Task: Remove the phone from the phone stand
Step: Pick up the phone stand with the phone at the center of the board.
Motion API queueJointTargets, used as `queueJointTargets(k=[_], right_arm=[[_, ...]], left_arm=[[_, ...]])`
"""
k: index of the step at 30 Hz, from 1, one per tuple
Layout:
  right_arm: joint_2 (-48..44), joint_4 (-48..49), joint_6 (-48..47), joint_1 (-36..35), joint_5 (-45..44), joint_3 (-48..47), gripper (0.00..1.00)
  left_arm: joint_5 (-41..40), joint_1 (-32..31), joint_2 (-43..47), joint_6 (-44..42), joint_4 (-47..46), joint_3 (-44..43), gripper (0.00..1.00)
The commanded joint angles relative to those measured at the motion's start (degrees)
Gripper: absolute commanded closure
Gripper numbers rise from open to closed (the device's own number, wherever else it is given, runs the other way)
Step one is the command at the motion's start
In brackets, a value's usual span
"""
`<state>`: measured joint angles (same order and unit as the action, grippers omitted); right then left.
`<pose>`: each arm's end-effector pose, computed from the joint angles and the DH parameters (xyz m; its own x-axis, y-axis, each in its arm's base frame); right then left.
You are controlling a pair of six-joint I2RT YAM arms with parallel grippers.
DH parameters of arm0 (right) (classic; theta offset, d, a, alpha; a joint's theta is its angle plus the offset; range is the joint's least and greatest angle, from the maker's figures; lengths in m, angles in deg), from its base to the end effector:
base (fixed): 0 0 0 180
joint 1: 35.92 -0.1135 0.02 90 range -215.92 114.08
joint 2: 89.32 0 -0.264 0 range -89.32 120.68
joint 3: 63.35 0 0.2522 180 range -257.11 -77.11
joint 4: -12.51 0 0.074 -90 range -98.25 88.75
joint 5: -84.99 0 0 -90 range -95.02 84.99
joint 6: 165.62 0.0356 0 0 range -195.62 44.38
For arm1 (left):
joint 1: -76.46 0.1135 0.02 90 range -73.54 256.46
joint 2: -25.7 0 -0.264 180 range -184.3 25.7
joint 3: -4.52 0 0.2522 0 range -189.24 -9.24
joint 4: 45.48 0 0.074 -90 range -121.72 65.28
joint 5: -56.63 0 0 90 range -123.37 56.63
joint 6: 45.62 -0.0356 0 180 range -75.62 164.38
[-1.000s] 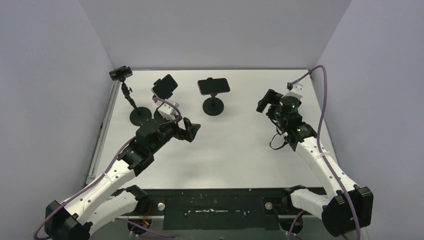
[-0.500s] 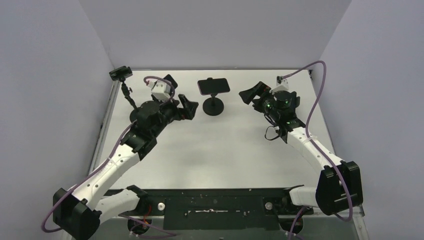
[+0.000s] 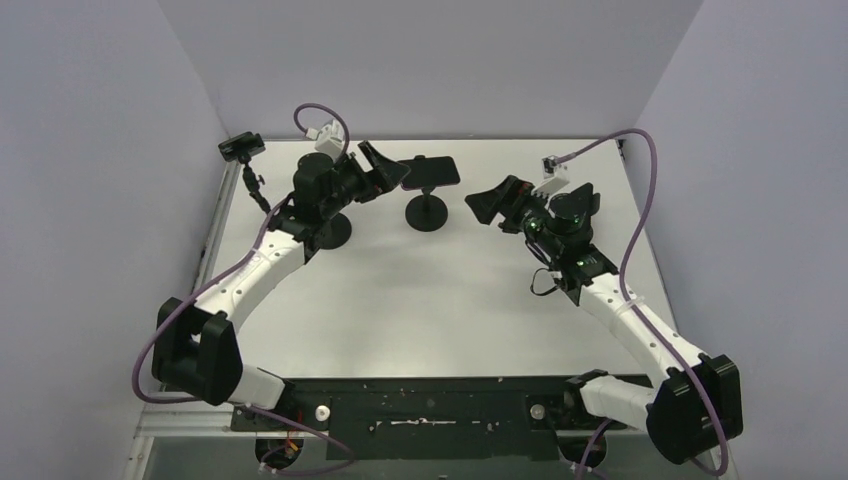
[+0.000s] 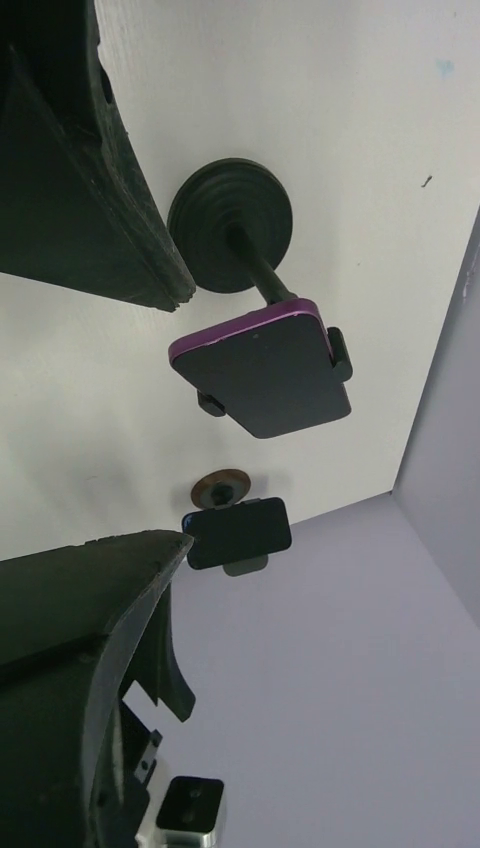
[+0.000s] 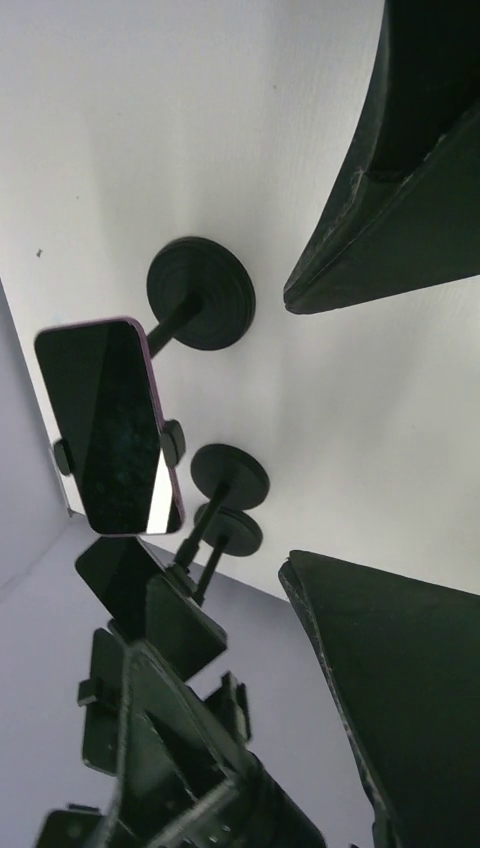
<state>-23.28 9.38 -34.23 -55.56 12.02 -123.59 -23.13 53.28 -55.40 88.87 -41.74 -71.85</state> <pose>0.2512 0.1007 0.3125 -0.5023 0.4920 -0.7111 -0.3489 0.6371 0.6873 0.3085 -0.1390 0.3375 -0.4813 -0.5441 -0.6872 0.2967 0.6366 -0.7118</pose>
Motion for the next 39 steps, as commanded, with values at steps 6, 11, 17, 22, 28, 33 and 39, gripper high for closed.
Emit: queueJointTargets(k=[6,11,17,22,28,33,39], right_arm=[[-8.04,0.89,-3.24,-7.33,-9.79,2.53,0.05],[-10.43,-0.18,-3.18,-7.19,-10.66,2.3,0.01],[-11.4,-3.11,-5.87,-7.17,-8.73,1.52,0.0],[-12.95,-4.74,-6.15,-7.18,-10.54,2.25,0.0],[-13.86,-5.97,-6.32,-7.12,-11.13,2.18,0.0],[-14.44,-6.58,-6.73,-7.08,-11.57,1.73,0.0],[-15.23,-8.14,-7.51,-7.07,-12.25,1.21,0.0]], left_arm=[[2.89,0.32,-5.44,5.16,-2.56,-5.98,0.25],[4.66,0.33,-8.28,5.83,-2.71,-7.43,0.29],[6.09,0.33,-10.65,6.26,-2.83,-8.27,0.34],[7.38,0.33,-11.82,7.21,-4.71,-8.43,0.4],[8.56,0.33,-13.74,8.37,-5.76,-9.3,0.49],[9.27,0.33,-15.01,8.76,-6.31,-10.27,0.61],[9.92,0.33,-16.52,9.43,-7.13,-10.78,0.72]])
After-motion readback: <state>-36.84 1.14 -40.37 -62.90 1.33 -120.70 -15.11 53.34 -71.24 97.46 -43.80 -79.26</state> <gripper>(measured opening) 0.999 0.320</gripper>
